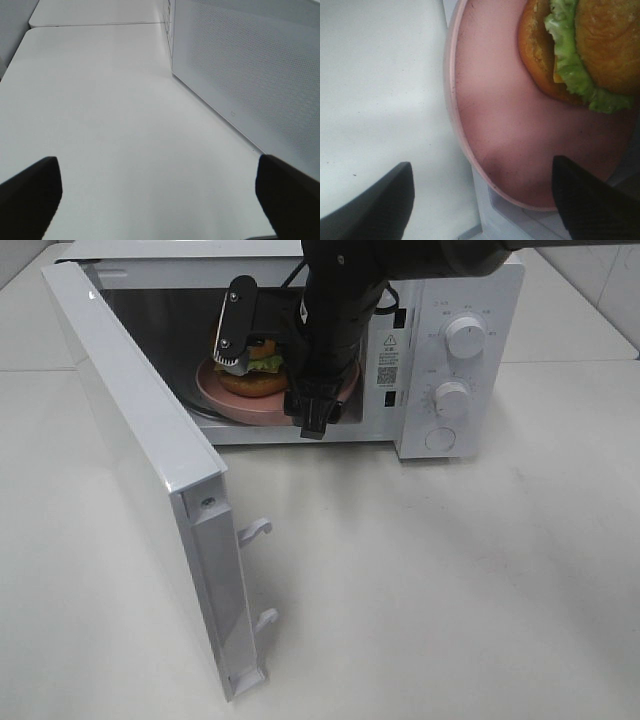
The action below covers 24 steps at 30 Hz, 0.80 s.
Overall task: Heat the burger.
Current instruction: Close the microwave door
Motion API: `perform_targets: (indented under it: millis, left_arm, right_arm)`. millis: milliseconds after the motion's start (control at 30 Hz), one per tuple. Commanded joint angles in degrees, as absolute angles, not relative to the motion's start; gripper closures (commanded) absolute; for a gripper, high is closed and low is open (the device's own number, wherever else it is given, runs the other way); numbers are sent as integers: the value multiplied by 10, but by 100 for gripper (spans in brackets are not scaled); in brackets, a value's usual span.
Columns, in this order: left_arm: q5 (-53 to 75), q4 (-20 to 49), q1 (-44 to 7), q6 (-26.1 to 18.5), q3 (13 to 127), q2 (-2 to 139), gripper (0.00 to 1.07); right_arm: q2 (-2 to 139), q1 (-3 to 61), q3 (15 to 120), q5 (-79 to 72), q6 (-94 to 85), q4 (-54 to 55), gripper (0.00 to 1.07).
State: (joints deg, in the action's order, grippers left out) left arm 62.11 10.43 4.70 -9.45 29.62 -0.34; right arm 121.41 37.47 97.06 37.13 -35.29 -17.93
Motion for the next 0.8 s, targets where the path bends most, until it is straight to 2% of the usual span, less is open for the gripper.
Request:
perform_targets:
  millis: [33,267,800]
  left_arm:
    - [613,107,48,-94,296,-11,9]
    - [613,107,48,-94,296,-11,9]
    - [613,107,48,-94,296,-11,9]
  right_arm:
    - [1196,381,973,390,-325,-172,33]
    - [1165,390,947,395,-301,-164,33]
    - [1047,397,787,393,-154,-164,33]
